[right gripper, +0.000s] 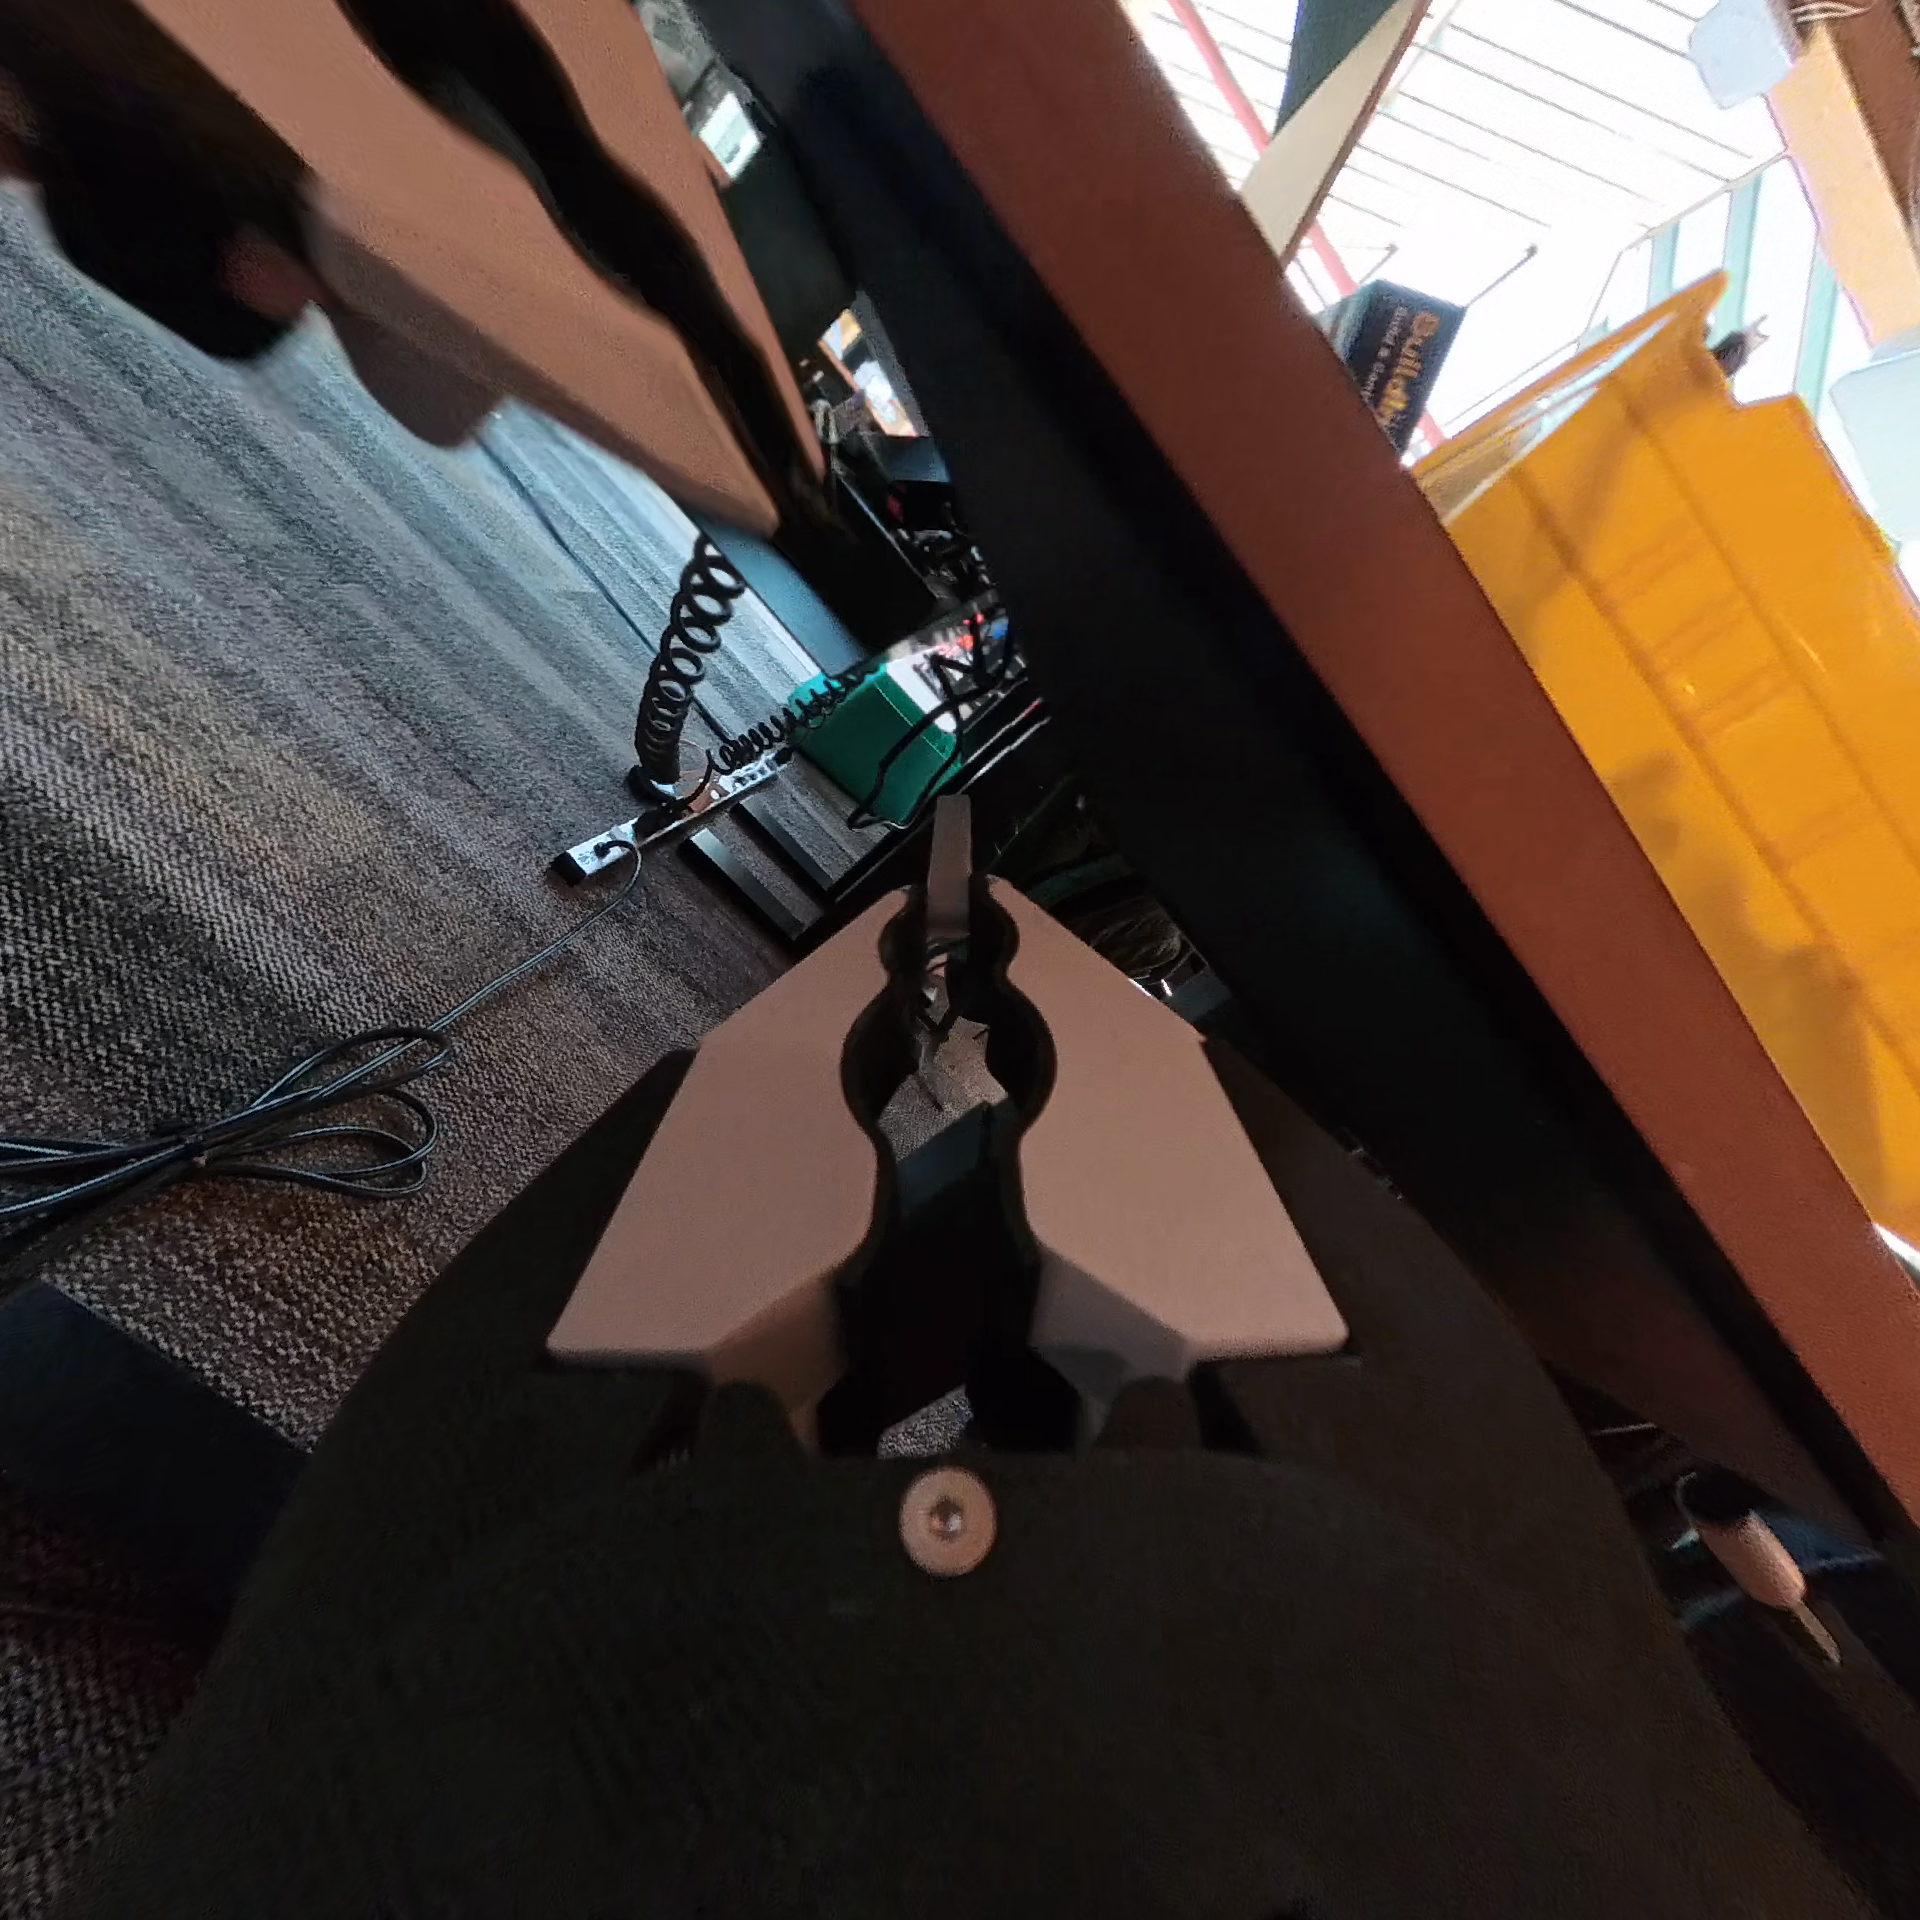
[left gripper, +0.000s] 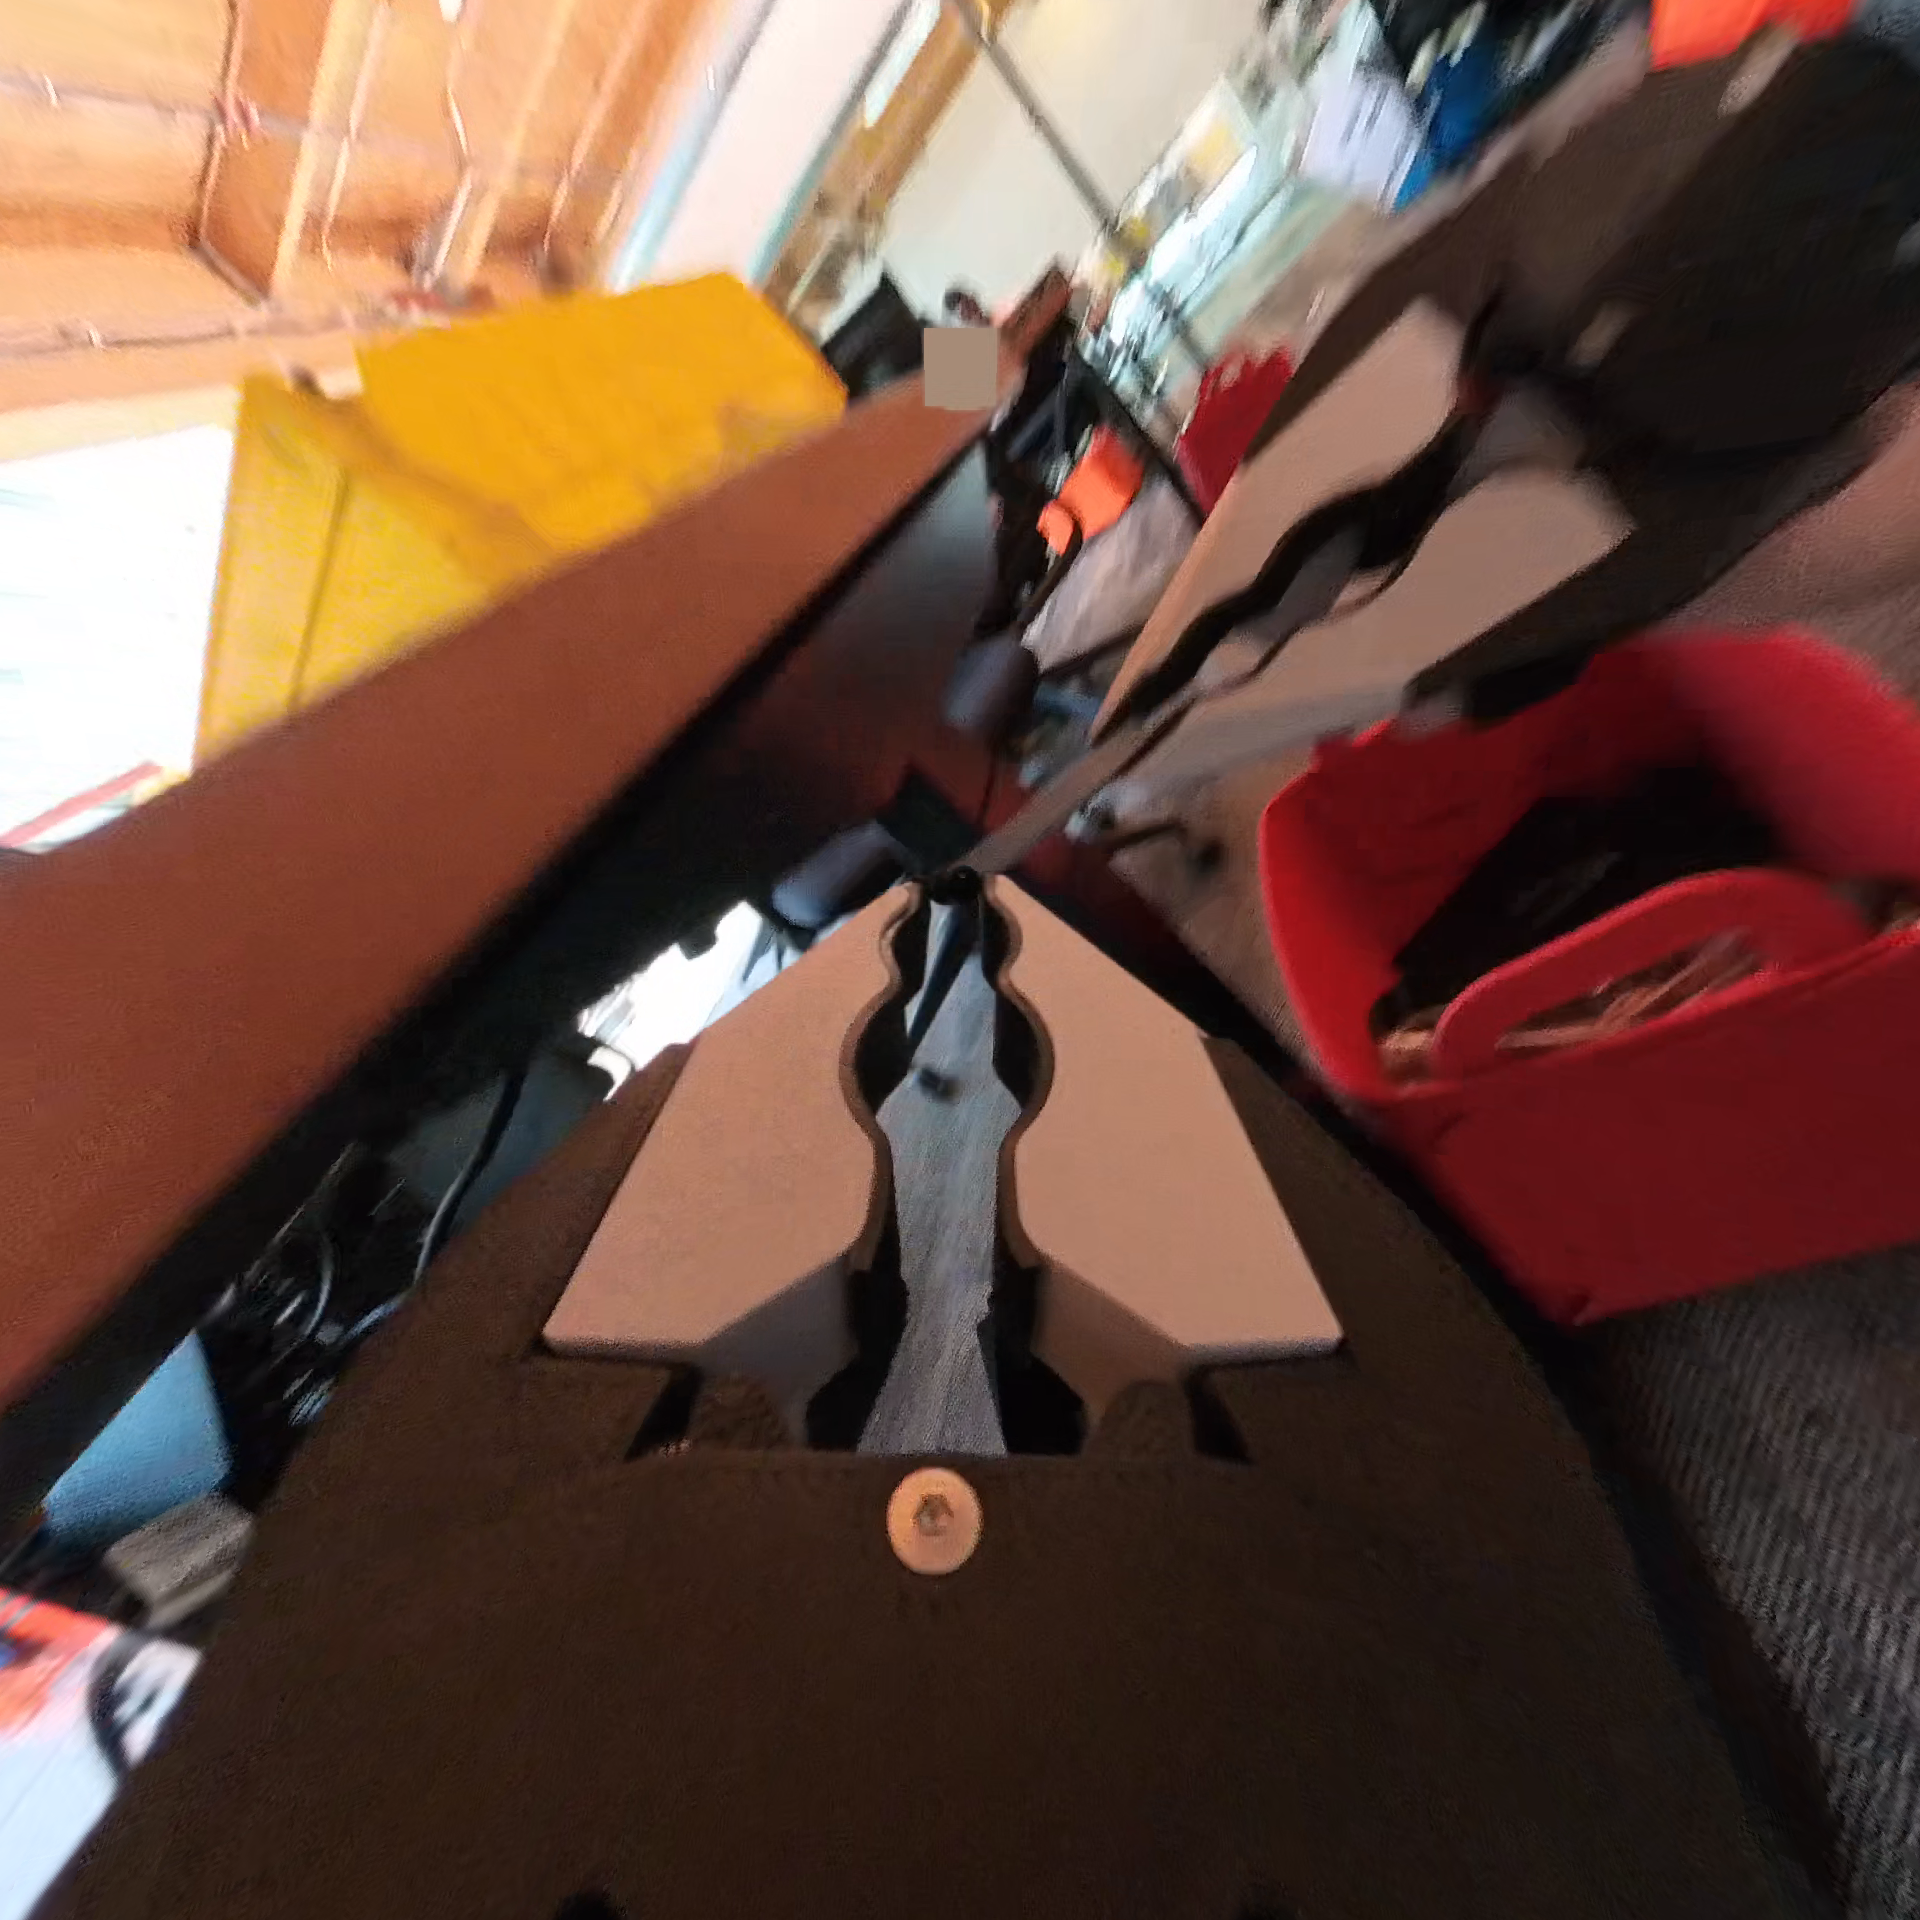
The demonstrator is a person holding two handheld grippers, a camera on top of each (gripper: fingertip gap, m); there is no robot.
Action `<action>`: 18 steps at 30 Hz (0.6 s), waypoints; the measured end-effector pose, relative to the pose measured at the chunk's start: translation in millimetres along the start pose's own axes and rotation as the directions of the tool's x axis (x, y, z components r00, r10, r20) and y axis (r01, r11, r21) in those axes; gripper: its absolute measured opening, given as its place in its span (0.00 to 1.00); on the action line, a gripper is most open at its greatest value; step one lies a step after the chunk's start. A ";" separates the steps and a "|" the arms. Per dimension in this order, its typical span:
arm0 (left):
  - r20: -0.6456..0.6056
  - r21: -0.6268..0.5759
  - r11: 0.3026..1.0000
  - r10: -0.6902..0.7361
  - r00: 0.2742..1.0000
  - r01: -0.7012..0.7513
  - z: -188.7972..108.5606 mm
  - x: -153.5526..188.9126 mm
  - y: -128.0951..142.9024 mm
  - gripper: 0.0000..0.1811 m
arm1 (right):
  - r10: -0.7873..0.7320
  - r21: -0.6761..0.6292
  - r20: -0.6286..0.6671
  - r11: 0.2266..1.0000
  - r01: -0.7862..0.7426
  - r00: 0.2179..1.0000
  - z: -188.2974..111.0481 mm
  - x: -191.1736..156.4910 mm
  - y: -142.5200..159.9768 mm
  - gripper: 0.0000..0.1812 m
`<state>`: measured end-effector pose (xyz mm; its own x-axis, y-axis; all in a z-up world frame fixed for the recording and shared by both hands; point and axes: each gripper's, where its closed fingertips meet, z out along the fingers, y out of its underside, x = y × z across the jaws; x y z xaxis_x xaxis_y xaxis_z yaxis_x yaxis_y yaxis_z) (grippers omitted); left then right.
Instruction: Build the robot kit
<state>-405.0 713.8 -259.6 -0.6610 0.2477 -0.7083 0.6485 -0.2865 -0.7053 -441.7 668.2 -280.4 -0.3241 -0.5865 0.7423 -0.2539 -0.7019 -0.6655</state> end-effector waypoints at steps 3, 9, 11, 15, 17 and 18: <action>-0.064 0.091 0.994 -0.049 0.997 0.055 -7.0 13.0 -37.9 0.04 | 0.013 0.029 -0.005 0.999 -0.012 1.000 -1.6 4.5 -2.0 0.04; -0.132 0.248 0.945 -0.186 0.974 0.214 -26.2 9.1 -88.8 0.04 | -0.010 0.210 0.020 0.978 0.005 1.000 -8.8 -1.3 -34.6 0.04; -0.139 0.270 0.933 -0.208 0.968 0.239 -34.4 1.4 -96.3 0.04 | -0.012 0.269 0.048 0.963 -0.001 0.999 -12.4 -4.2 -47.1 0.04; -0.145 0.267 0.919 -0.261 0.954 0.291 -52.0 -15.7 -99.7 0.04 | -0.011 0.377 0.088 0.926 -0.023 0.996 -21.9 -1.2 -69.6 0.04; -0.161 0.281 0.897 -0.307 0.938 0.341 -64.1 -26.2 -105.7 0.04 | -0.054 0.402 0.135 0.916 -0.004 0.989 -24.3 -7.5 -78.6 0.04; -0.180 0.290 0.882 -0.331 0.926 0.371 -70.8 -30.6 -109.5 0.04 | -0.073 0.414 0.162 0.910 -0.001 0.984 -25.4 -11.3 -83.9 0.04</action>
<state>-429.1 803.1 -162.7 -0.7586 0.4912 -0.4280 0.2168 -0.4291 -0.8768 -439.9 744.0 -235.0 -0.1525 -0.5919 0.7915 0.1462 -0.8056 -0.5742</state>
